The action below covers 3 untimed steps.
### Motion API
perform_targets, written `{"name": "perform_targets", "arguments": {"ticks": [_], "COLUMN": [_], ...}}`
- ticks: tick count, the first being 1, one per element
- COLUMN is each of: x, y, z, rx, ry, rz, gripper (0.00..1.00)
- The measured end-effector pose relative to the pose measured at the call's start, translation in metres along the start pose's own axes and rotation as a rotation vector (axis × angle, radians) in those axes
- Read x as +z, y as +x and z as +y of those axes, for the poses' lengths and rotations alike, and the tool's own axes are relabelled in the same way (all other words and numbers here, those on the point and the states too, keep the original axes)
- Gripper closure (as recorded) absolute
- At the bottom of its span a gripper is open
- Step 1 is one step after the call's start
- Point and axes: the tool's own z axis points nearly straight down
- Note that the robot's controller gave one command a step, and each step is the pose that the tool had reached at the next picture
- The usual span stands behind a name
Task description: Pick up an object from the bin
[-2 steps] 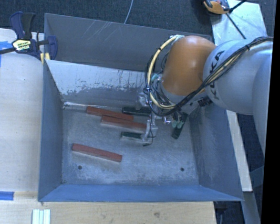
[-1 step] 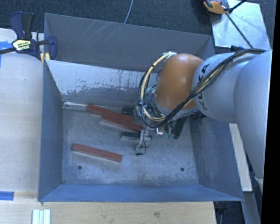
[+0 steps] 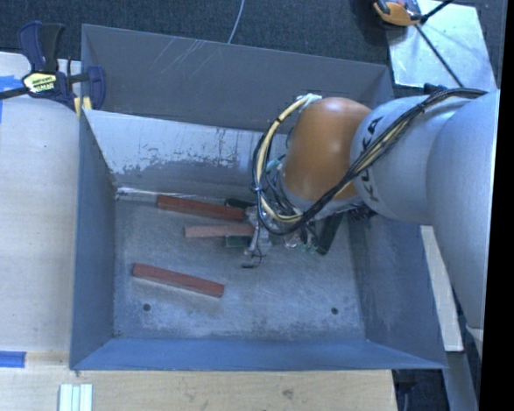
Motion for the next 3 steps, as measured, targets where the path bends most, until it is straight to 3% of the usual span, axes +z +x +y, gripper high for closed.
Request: {"name": "perform_targets", "arguments": {"ticks": [3], "x": [-0.0081], "y": [0.0017], "z": [-0.0001], "rx": [0.0], "ry": [0.0], "rz": [0.007], "gripper": [1.0]}}
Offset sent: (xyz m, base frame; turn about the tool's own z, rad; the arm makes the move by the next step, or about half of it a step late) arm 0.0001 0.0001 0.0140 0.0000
